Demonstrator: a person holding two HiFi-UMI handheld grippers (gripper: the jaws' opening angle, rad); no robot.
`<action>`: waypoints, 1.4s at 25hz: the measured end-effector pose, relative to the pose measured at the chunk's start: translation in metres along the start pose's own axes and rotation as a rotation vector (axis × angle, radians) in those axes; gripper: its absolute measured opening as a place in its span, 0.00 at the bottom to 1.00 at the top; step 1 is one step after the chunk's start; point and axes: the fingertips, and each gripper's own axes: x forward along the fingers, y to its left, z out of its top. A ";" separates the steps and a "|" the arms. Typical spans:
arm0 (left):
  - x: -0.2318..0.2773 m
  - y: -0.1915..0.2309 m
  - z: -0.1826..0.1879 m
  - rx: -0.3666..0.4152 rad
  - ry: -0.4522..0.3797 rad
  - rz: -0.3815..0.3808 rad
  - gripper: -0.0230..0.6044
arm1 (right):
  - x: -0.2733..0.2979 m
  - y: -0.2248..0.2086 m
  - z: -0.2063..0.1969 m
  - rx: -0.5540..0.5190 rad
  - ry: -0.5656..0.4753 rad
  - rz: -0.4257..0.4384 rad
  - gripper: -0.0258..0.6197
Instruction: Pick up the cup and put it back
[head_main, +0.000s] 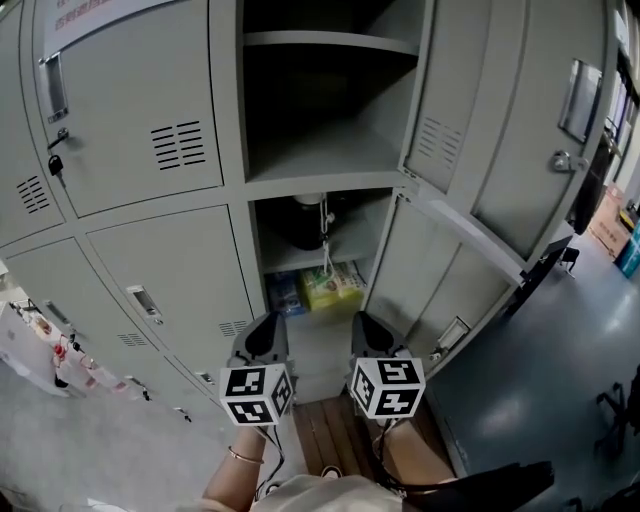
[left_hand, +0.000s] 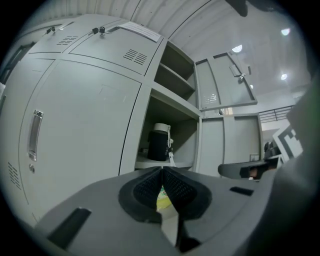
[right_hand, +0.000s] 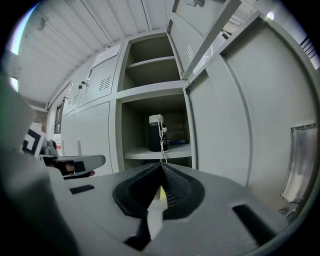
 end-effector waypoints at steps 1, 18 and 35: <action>0.001 0.000 0.000 0.003 -0.002 0.007 0.06 | 0.002 -0.001 -0.001 -0.002 -0.003 0.009 0.03; 0.006 -0.015 -0.009 0.002 -0.001 0.032 0.06 | -0.003 -0.015 -0.006 -0.020 -0.018 0.023 0.03; -0.007 -0.008 -0.011 -0.003 -0.011 0.069 0.06 | -0.008 -0.009 -0.009 -0.027 0.000 0.058 0.32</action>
